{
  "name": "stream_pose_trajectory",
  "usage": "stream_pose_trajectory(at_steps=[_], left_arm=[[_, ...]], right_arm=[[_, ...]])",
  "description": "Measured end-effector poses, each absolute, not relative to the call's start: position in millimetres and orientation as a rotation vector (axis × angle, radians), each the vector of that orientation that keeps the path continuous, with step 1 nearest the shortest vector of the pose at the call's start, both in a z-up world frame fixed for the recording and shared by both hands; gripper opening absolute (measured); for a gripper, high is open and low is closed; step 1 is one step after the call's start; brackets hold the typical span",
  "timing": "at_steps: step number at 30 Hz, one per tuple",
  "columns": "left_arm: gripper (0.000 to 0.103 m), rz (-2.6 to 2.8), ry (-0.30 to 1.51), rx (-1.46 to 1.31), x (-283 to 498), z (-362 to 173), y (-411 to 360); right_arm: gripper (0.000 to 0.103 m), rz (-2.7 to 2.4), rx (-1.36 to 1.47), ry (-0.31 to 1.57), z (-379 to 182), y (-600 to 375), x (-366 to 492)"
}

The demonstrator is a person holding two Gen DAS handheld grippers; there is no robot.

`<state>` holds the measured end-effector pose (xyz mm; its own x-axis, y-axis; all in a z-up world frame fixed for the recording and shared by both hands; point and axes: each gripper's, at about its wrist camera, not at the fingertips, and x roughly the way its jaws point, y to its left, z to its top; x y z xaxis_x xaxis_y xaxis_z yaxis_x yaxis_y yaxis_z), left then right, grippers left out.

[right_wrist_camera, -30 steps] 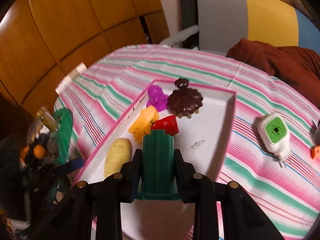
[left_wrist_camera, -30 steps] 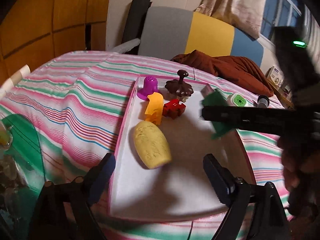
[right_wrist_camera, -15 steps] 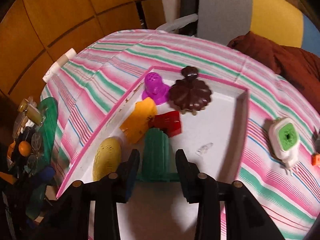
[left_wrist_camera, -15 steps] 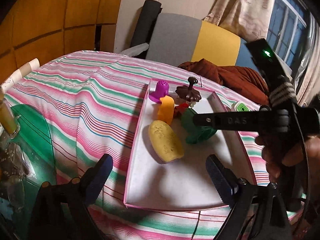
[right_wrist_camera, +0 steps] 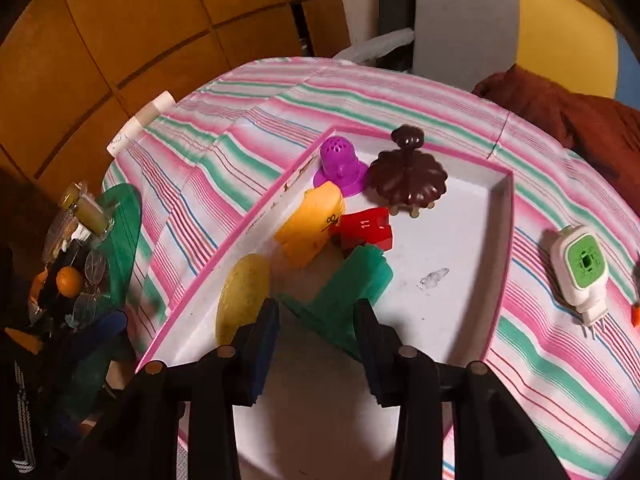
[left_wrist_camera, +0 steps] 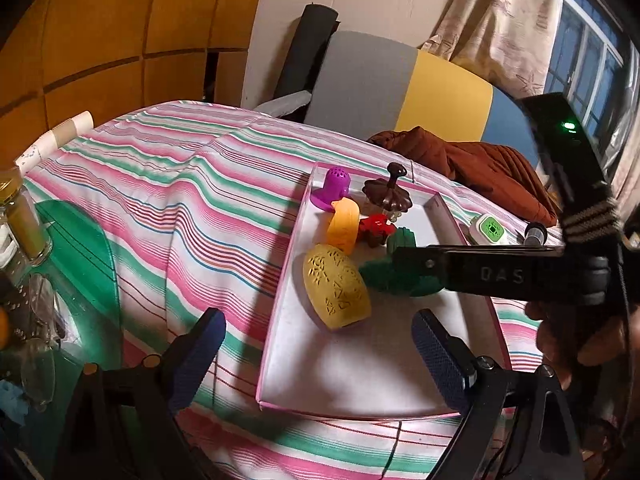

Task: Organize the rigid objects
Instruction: 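Lower the green piece into the tray and open the right tool, then move the right tool to the red cylinder and grasp it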

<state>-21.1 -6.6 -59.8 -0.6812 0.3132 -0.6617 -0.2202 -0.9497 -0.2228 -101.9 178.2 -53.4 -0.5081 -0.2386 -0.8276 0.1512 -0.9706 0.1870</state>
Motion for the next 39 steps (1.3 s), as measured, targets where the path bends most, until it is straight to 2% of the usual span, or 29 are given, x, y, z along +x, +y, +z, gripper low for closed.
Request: stream_pose_trajectory(at_steps=[11,21,27,39], left_arm=[[0.096,2.571,-0.185,-1.044,-12,-57,16],[0.100,2.476,-0.132,-0.959,6,-40,54],[0.102,2.392,-0.068,-0.923,20,-33,88],[0.103,2.312,0.020,-0.941,32,-27,143]], right_arm=[[0.039,-2.712,1.310,-0.169,-25,228,-58],[0.039,-2.807,1.451,-0.216,-45,305,-36],[0.039,-2.863,1.540,-0.163,-56,359,-30],[0.040,-3.139,1.510,-0.418,-45,466,-10]])
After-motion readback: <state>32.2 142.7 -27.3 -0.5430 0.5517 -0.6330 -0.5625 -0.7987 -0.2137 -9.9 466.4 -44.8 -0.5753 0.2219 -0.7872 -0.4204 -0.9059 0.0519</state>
